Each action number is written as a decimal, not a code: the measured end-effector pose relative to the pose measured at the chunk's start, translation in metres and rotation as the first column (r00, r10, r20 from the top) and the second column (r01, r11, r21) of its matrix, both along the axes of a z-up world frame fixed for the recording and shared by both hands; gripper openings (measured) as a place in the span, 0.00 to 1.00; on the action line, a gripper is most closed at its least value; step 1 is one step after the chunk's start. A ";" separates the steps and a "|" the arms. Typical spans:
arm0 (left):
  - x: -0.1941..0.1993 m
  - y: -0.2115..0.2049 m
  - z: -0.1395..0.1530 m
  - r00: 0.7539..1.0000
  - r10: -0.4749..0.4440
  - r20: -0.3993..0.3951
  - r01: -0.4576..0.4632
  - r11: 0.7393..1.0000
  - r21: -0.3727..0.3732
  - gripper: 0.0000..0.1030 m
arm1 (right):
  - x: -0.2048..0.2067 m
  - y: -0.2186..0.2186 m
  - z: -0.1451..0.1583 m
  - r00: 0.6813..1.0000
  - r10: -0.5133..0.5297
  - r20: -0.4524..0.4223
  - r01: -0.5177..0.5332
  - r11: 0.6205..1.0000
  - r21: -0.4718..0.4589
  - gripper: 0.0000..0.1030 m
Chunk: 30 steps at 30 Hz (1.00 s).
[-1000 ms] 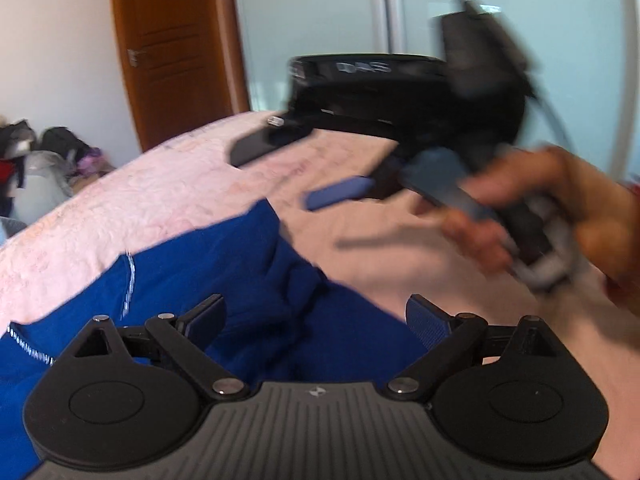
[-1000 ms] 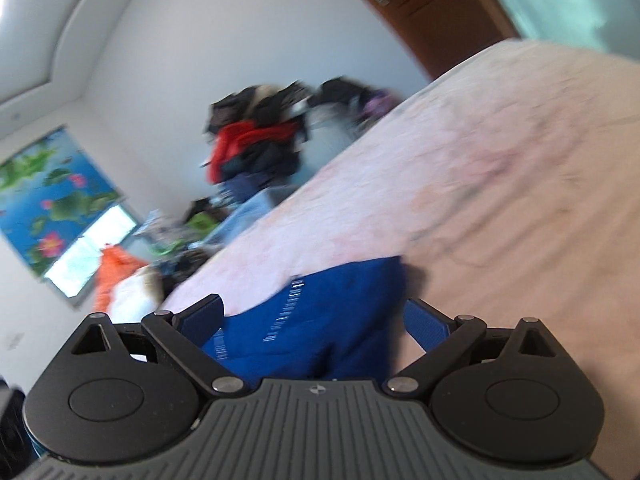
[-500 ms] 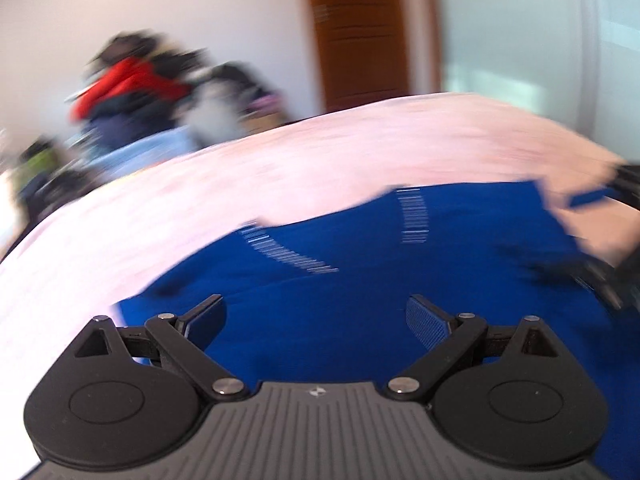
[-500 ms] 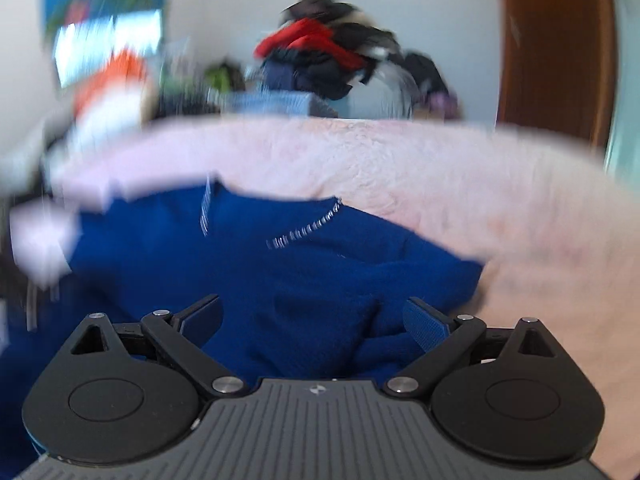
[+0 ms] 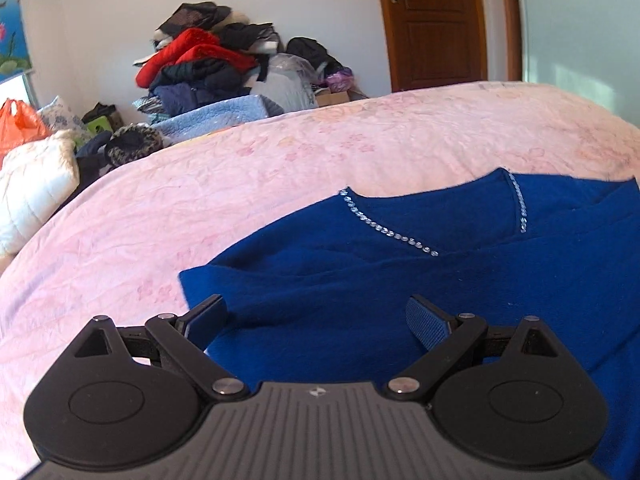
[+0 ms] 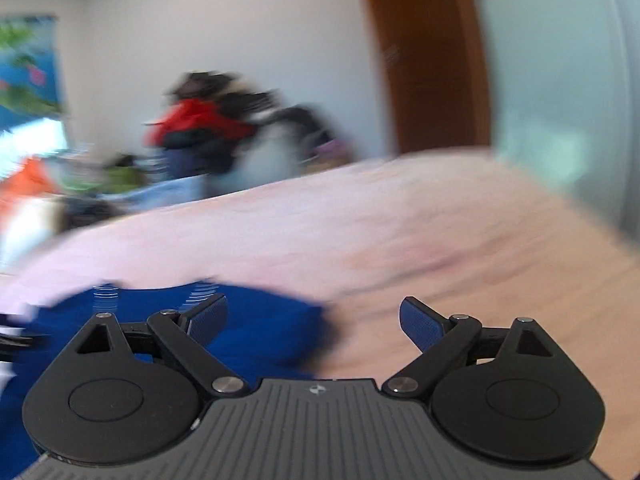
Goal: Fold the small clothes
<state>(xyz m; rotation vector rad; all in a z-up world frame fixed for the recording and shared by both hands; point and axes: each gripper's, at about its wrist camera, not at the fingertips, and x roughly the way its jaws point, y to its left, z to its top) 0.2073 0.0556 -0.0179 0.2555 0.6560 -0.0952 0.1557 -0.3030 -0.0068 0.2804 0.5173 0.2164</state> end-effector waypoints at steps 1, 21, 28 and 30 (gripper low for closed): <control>0.002 -0.003 -0.002 1.000 0.000 0.005 0.000 1.000 0.019 0.94 | 0.006 0.003 -0.002 0.999 0.052 -0.014 -0.052 0.999 0.005 0.86; 0.017 0.020 -0.004 0.988 0.152 -0.006 -0.152 0.988 -0.032 0.94 | 0.050 0.076 -0.012 0.948 0.309 -0.072 -0.303 0.819 -0.487 0.03; 0.010 0.016 -0.020 0.991 0.126 -0.049 -0.124 0.991 0.050 0.94 | 0.034 0.075 -0.014 0.970 0.239 -0.047 -0.233 0.853 -0.468 0.39; 0.012 0.017 -0.023 0.989 0.140 -0.055 -0.137 0.989 0.051 0.95 | 0.026 0.078 -0.014 0.953 0.296 -0.069 -0.296 0.852 -0.433 0.50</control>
